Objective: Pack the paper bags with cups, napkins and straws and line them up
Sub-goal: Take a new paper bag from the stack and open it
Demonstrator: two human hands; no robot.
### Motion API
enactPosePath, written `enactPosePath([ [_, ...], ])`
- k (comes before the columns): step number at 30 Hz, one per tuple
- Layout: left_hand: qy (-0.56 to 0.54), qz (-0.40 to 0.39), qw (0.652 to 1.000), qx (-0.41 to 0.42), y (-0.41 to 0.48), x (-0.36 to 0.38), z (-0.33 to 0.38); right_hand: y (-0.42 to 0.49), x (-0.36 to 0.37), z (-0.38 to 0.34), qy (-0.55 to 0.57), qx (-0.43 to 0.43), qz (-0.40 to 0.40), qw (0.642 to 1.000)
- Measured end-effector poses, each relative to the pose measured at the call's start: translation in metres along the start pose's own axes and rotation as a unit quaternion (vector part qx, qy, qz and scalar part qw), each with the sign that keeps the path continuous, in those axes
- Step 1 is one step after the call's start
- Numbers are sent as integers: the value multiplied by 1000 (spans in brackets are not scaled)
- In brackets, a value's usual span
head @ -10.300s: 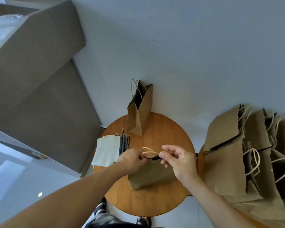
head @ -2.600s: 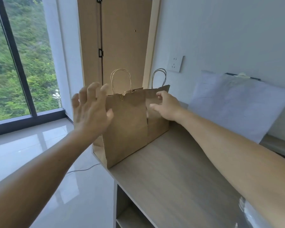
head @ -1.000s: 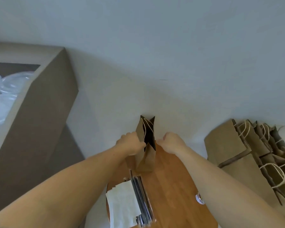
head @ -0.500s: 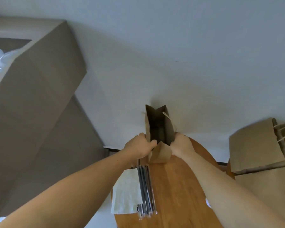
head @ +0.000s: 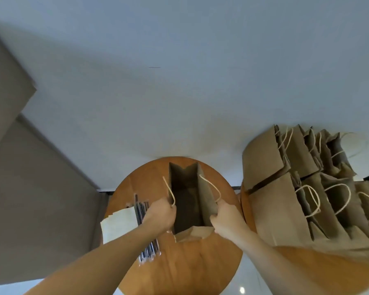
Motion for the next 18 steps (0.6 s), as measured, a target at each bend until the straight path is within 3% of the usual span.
enactPosePath([
  [6,6,-57,997,-46,-40,38,-7,5,16,-1,-52,9,13,999],
  [12,55,11,995,-85,-47,25,-11,1,22,15,-113,3,26,993],
  [18,-16,56,990,-126,-50,6,-44,-3,23,44,-95,14,-2,995],
])
Point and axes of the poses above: each hand's wrist, its own y-axis towards the middle knuckle, its own x-axis out of the palm, z = x × y, the point moved 2 cm from there along y, towards the middle knuckle, and after that the axes turned 11 degrees about -y, right-handed, at the moved point
